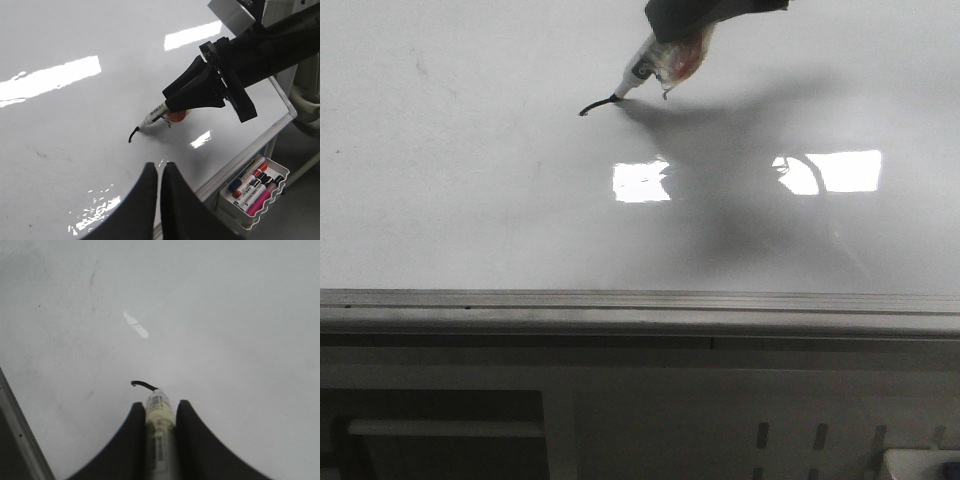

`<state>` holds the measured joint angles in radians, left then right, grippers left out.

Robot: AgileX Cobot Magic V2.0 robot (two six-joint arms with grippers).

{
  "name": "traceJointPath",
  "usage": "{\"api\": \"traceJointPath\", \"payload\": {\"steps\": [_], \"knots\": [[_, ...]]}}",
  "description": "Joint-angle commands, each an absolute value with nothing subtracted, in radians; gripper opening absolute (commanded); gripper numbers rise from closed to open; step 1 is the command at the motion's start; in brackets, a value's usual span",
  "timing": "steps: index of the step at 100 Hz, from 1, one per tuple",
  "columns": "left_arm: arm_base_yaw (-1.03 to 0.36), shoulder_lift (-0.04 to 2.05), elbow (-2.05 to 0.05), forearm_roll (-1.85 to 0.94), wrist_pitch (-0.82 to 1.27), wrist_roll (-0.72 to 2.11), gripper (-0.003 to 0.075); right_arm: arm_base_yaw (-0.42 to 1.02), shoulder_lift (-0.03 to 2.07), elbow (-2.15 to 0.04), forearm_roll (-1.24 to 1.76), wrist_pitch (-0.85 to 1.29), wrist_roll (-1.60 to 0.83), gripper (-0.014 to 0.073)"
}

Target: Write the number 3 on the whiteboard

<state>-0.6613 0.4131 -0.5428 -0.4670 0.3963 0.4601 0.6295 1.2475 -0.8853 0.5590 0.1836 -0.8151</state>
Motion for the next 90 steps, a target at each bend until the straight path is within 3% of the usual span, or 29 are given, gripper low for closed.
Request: {"api": "traceJointPath", "payload": {"steps": [1, 90], "knots": [[-0.66, 0.42, -0.572, -0.489, 0.327, 0.454, -0.002, 0.611, 1.219, -0.908, 0.539, 0.131, -0.826, -0.0049], [-0.66, 0.42, -0.572, -0.483, 0.32, 0.454, -0.002, 0.648, 1.222, -0.809, 0.613, 0.113, -0.824, -0.0049]]}}
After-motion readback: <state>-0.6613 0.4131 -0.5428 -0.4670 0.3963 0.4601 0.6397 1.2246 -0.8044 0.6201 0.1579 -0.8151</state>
